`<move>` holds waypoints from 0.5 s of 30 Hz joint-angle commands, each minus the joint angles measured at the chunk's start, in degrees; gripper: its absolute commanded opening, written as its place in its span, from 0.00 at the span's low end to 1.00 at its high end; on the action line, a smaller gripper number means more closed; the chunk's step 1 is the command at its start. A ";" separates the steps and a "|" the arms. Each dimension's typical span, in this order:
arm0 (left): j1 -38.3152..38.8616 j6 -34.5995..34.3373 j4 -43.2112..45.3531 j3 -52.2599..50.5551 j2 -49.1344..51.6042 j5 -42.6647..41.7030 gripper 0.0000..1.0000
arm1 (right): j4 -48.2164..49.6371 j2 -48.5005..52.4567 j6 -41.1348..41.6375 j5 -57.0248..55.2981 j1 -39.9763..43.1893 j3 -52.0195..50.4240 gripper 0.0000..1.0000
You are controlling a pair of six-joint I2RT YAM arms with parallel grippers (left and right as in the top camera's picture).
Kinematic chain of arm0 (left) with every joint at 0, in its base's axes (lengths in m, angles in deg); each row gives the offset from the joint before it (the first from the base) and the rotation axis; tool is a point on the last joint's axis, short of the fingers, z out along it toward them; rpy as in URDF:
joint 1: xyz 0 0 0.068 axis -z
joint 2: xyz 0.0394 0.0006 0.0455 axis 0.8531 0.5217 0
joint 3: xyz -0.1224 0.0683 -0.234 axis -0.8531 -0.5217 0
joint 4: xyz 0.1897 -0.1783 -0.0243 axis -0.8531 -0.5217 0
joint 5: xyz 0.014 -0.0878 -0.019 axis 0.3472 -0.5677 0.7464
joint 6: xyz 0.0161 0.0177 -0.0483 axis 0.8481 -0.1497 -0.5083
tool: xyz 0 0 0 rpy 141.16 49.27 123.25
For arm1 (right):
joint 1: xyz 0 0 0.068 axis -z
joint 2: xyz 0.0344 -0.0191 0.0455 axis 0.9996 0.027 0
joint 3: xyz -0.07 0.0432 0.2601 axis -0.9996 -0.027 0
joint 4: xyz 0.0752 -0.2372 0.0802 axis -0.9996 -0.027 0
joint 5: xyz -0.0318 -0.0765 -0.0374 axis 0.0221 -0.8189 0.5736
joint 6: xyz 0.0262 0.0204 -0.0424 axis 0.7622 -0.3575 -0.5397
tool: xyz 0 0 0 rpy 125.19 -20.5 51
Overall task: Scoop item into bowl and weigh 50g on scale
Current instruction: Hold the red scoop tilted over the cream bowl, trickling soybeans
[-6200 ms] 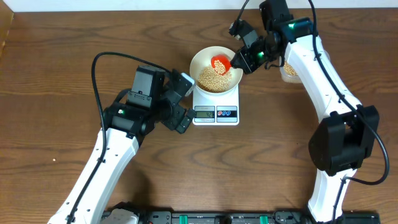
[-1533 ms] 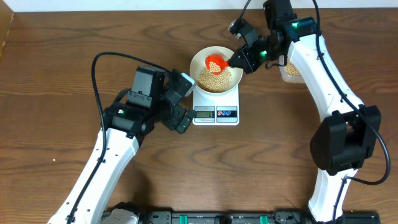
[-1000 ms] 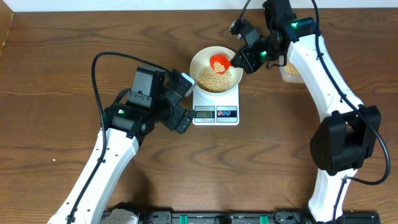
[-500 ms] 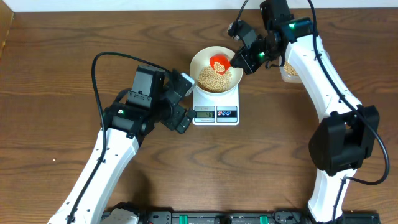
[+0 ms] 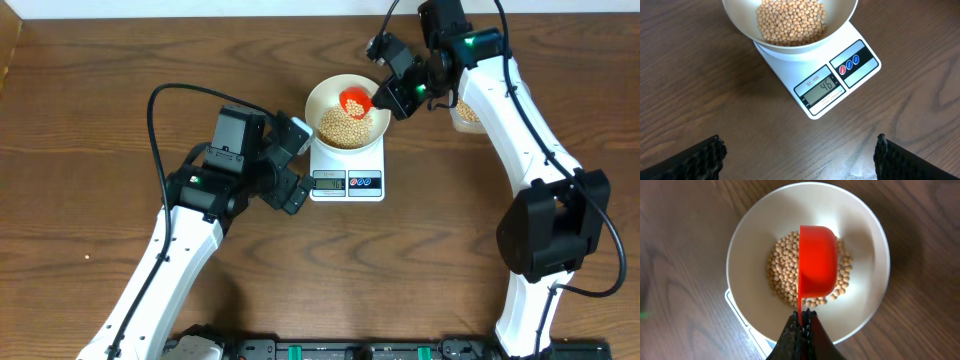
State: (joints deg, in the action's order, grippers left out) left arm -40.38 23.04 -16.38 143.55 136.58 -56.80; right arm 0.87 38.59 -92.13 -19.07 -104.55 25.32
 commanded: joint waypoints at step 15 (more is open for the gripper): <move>-0.04 0.94 -0.17 0.28 0.44 -0.87 0.97 | -0.72 -2.19 -2.29 -1.73 -0.52 0.39 0.01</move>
State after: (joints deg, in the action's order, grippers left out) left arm -40.38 23.06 -16.38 143.55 136.58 -56.80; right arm 0.44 38.59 -93.57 -20.62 -104.55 25.32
